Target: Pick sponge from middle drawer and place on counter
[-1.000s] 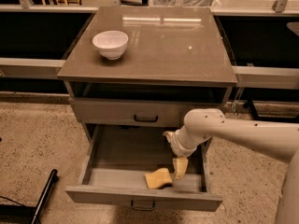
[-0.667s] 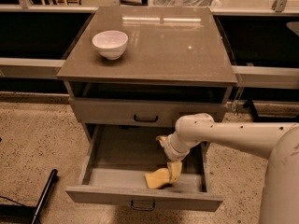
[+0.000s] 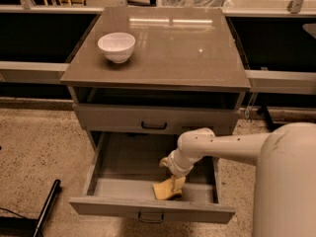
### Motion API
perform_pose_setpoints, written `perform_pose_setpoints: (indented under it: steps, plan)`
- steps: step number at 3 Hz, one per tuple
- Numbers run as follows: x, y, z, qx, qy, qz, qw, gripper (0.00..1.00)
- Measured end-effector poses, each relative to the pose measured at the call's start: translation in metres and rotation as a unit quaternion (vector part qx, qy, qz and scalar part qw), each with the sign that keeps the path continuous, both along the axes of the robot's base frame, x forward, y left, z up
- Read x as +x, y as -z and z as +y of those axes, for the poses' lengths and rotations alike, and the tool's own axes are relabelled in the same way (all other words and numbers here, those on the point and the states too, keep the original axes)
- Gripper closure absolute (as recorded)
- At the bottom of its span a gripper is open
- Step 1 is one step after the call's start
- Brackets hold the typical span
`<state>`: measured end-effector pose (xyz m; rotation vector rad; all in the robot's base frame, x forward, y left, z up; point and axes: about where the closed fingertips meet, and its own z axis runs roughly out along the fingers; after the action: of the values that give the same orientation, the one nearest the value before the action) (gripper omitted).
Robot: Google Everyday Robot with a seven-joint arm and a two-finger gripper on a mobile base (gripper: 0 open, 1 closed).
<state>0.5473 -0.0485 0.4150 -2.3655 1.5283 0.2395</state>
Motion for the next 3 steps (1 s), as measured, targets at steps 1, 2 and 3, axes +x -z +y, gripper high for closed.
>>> perform_pose_setpoints:
  steps: [1, 2, 3]
  plan:
    - [-0.002, 0.027, 0.003, -0.003, -0.022, 0.008, 0.9997, 0.46]
    - [-0.017, 0.042, -0.003, -0.013, -0.039, 0.022, 0.9989, 0.44]
    - [-0.03, 0.041, -0.004, -0.023, -0.062, 0.029, 0.9974, 0.26]
